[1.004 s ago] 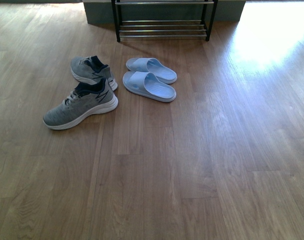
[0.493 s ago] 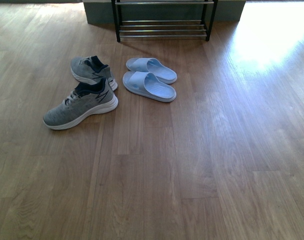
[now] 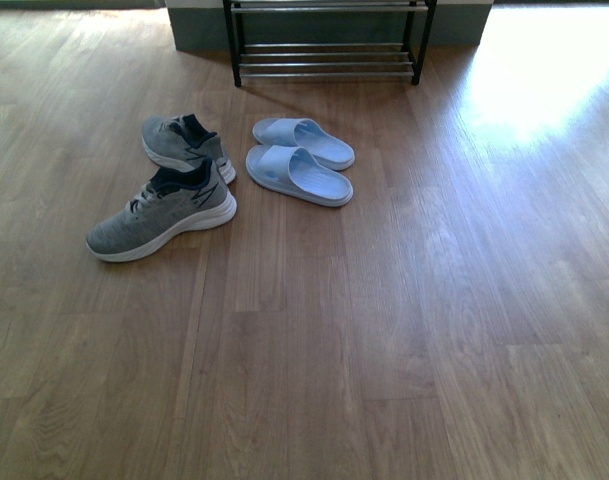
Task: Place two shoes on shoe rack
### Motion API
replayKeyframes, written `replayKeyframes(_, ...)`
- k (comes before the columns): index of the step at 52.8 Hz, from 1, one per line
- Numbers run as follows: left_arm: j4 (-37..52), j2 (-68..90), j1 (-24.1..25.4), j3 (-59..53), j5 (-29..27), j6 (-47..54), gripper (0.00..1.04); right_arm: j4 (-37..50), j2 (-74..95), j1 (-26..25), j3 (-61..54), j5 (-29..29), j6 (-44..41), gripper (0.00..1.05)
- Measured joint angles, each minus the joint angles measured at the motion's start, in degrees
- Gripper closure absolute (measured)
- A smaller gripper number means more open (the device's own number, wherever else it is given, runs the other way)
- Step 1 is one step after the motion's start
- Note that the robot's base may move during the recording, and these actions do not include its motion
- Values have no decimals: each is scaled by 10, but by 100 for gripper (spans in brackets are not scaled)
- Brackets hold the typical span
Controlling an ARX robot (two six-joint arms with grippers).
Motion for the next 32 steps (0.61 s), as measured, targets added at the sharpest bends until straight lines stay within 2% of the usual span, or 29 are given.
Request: replayKeyframes(32,0,0,0,0,0,0,9,0,0,0,0,0,0,9)
